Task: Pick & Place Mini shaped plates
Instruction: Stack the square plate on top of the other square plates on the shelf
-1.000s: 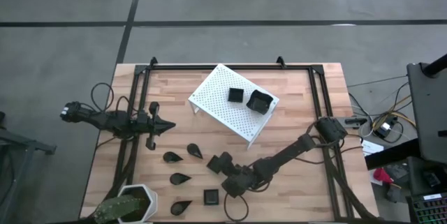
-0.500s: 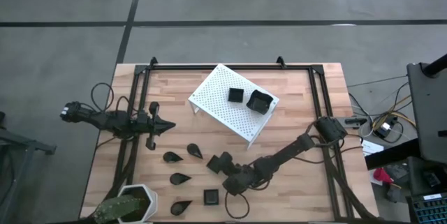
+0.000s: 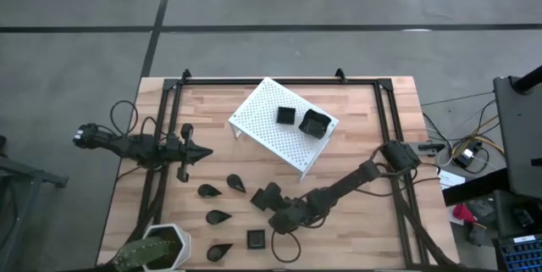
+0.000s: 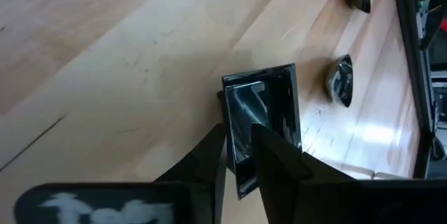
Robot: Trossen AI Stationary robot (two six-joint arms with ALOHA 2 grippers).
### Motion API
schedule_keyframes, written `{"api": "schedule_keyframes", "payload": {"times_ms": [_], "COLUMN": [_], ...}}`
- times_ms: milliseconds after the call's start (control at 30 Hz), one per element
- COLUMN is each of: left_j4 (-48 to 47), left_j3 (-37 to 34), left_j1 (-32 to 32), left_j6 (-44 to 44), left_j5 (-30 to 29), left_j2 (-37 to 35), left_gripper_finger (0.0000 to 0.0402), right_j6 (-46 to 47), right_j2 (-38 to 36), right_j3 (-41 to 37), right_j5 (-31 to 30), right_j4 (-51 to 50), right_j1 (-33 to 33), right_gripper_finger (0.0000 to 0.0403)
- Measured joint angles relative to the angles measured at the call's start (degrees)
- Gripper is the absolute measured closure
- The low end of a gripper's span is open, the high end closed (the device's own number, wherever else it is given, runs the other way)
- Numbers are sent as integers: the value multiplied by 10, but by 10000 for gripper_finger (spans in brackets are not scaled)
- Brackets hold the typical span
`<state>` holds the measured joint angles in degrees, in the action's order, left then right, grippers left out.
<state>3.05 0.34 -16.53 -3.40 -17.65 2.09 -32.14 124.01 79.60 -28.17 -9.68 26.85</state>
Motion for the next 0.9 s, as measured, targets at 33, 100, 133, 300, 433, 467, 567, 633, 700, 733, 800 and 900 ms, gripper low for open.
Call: {"api": "schedule_keyframes", "payload": {"times_ms": [33,100,133,300,433,467,567,633,700,733,800,900], "left_j4": [0,0,0,0,0,0,0,0,0,0,0,0], "left_j3": [0,0,0,0,0,0,0,0,0,0,0,0], "left_j1": [0,0,0,0,0,0,0,0,0,0,0,0], "left_j6": [0,0,0,0,0,0,0,0,0,0,0,0], "left_j5": [0,0,0,0,0,0,0,0,0,0,0,0], "left_j2": [0,0,0,0,0,0,0,0,0,0,0,0], "left_gripper_finger": [401,401,401,401,401,401,401,401,401,401,401,401], "right_j6": [0,0,0,-6,-4,-1,2,-3,-8,-7,-8,-3], "right_j2": [0,0,0,7,12,12,12,12,12,12,12,13], "right_j3": [-1,-2,-2,-2,-2,-2,-2,-1,1,2,4,13], "right_j5": [0,2,2,1,-3,-4,-11,-31,-37,-37,-38,-53], "right_j4": [-1,-3,-3,0,2,1,1,1,0,-1,-4,-8], "right_j1": [0,0,0,-1,-1,-1,-1,1,1,1,0,3], "right_gripper_finger": [340,342,344,346,351,355,373,387,392,393,394,394]}}
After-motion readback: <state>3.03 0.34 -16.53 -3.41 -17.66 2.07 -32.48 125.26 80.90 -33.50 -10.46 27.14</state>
